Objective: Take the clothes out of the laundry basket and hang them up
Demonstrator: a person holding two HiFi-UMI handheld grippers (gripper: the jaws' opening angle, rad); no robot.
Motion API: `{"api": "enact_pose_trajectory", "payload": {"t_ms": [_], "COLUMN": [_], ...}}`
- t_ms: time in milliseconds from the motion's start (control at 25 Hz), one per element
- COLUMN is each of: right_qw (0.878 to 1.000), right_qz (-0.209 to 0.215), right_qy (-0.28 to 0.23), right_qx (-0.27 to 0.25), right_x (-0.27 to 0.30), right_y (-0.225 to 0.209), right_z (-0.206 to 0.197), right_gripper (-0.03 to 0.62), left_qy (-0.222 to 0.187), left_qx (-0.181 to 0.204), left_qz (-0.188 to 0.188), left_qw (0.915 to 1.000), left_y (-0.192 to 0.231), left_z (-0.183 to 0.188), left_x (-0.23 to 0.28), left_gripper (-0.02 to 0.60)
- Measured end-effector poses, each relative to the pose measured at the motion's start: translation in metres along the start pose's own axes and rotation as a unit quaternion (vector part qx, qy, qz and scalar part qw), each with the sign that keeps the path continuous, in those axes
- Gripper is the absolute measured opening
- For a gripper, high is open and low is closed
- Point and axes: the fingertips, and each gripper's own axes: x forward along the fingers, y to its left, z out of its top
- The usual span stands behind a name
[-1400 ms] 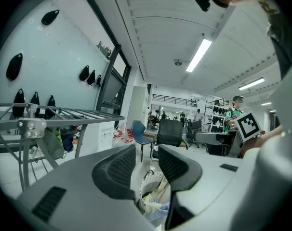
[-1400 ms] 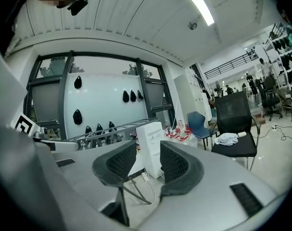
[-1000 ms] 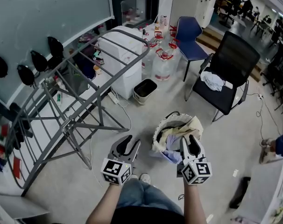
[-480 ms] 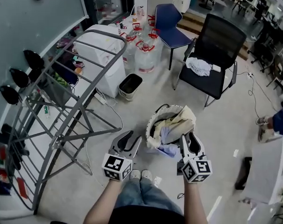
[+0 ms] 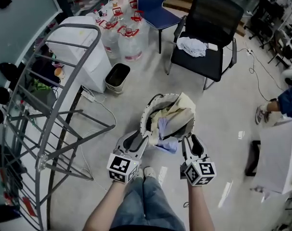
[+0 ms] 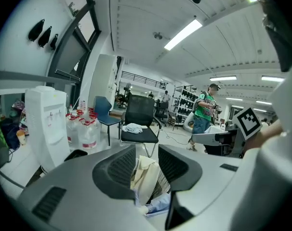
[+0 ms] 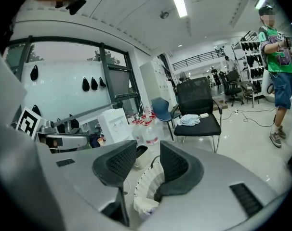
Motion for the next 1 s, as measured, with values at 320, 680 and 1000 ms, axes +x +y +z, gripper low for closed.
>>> {"api": "enact_pose_trajectory", "payload": {"t_ms": [320, 680, 1000], "right_qw": [0.999, 0.994, 0.982], "right_qz": [-0.018, -0.026, -0.044], "right_qy": [0.041, 0.103, 0.181], "right_qx": [0.017, 0.015, 0.02], "right_x": [0.051, 0.094, 0.097], "right_y": [-0.047, -0.092, -0.121], "right_z": [-0.089, -0.204, -0.285], "right_gripper": [0.137, 0.138, 0.14], "left_qy": [0.021, 0.056, 0.092], "left_qx": [-0.009, -0.046, -0.071], "left_qz": [-0.02, -0.009, -0.014], "left_qw": [0.9995, 0.9973, 0.9932], "left_y": [0.003, 0.017, 0.013], "left_z": [-0.071, -0.185, -0.249], "left_x": [0.081, 0.143, 0.165], "left_gripper": [0.143, 0.143, 0.143]}}
